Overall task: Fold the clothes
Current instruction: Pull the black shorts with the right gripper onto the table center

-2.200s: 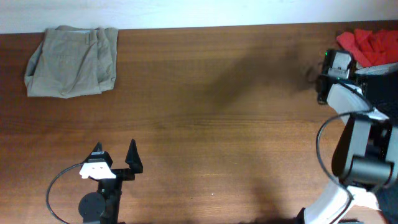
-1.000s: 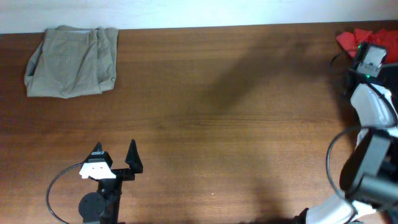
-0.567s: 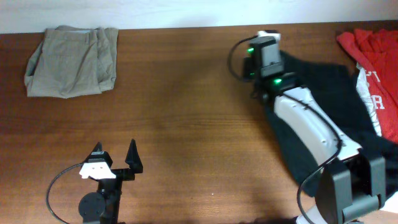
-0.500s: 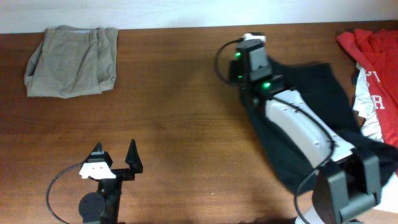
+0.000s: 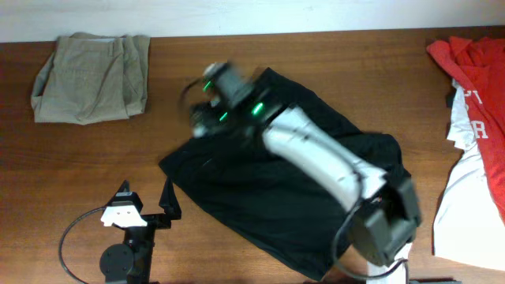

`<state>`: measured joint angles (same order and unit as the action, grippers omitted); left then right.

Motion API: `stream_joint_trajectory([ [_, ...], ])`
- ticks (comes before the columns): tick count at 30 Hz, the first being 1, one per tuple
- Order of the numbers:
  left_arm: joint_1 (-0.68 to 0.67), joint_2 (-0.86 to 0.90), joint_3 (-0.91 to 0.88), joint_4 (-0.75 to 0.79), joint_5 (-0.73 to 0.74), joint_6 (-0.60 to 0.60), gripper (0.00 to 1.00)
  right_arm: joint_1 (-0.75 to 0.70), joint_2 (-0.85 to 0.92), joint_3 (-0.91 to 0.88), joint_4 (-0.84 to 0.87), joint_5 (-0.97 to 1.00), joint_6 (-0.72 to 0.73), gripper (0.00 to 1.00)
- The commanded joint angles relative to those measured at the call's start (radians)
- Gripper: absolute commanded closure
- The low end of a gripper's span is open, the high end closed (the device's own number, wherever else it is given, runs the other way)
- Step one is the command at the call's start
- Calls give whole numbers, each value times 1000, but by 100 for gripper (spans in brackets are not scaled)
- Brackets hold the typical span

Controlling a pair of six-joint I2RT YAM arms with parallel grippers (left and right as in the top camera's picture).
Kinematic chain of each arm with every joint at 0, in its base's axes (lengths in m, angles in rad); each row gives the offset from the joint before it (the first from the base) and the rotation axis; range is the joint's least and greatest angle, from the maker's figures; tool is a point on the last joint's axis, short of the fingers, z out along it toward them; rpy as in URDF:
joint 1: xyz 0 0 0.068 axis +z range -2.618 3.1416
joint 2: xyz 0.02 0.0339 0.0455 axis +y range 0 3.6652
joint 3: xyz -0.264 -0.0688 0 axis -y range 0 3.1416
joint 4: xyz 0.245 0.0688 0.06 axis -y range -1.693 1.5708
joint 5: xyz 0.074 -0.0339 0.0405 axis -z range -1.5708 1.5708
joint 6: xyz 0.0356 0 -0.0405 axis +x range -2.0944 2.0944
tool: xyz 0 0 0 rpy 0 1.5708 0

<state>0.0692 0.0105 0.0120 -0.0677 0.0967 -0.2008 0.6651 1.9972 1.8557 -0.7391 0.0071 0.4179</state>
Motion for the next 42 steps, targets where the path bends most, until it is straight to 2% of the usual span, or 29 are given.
stream_joint_trajectory([
  [1,-3,-5,-3,-5,0,16,1,-225,-33,193,-216,101,-21,1],
  [3,-3,-5,-3,-5,0,16,1,-397,-33,236,-407,95,-49,1],
  [5,-3,-5,-3,-5,0,16,1,-511,-27,224,-545,97,-109,1],
  [7,-3,-5,-3,-5,0,16,1,-662,-14,190,-689,99,-60,1],
  [11,-3,-5,-3,-5,0,16,1,-902,-14,57,-739,34,-27,1],
  [14,-3,-5,-3,-5,0,16,1,-1014,-14,-125,-682,-28,-29,0],
  [21,-3,-5,-3,-5,0,16,1,-1011,-14,-431,-389,-135,-47,6],
  [22,-3,-5,-3,-5,0,16,1,-1003,-14,-470,-335,-136,-47,10],
  [25,-3,-5,-3,-5,0,16,1,-985,-14,-521,-238,-135,-47,48],
  [26,-3,-5,-3,-5,0,16,1,-984,-14,-523,-209,-135,-47,57],
  [28,-3,-5,-3,-5,0,16,1,-986,-14,-521,-153,-120,-47,65],
  [29,-3,-5,-3,-5,0,16,1,-987,-14,-518,-111,-92,-47,94],
  [34,-3,-5,-3,-5,0,16,1,-987,-14,-437,-25,-37,-46,96],
  [37,-3,-5,-3,-5,0,16,1,-987,-14,-274,-4,109,-47,96],
  [41,-3,-5,-3,-5,0,16,1,-987,-14,-78,13,154,-47,96],
  [42,-3,-5,-3,-5,0,16,1,-986,-14,-47,13,155,-47,84],
])
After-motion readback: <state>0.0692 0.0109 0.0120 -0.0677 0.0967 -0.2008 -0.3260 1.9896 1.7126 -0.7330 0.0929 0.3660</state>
